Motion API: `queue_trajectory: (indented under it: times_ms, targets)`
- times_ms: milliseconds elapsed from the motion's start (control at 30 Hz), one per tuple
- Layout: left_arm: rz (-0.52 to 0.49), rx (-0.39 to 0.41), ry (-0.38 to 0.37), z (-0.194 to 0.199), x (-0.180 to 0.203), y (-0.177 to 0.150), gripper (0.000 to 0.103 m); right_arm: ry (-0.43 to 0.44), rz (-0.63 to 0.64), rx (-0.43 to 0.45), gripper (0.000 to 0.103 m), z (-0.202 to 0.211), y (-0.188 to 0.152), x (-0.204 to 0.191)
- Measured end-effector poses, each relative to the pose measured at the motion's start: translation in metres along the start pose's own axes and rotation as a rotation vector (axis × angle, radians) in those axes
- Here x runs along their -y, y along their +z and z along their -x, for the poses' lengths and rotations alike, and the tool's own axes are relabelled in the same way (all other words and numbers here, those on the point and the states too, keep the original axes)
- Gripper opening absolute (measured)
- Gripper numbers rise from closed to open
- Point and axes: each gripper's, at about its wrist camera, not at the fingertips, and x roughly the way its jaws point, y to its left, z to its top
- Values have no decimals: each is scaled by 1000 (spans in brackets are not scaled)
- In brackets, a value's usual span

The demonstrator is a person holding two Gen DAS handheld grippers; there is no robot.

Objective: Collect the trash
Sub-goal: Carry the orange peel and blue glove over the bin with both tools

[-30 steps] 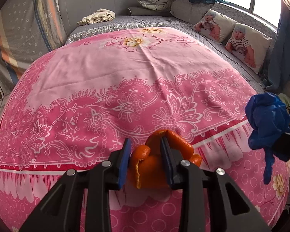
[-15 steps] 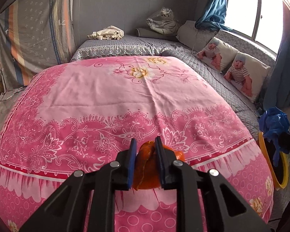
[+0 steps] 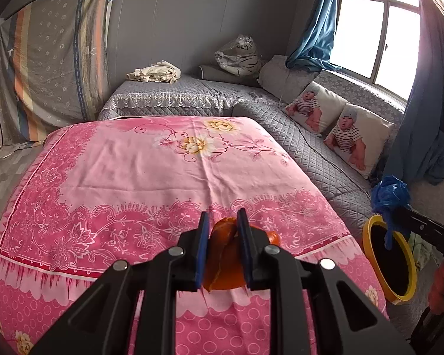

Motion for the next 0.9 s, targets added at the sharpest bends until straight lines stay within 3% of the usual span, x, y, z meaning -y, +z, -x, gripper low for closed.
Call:
queue_trajectory:
  times_ms: [400, 900]
  targets:
    - [-75, 21, -128, 7, 77, 10, 18, -100, -28, 89, 7, 47, 11, 37]
    - [-236, 21, -312, 3, 193, 15, 18, -288, -175, 155, 7, 101, -10, 131]
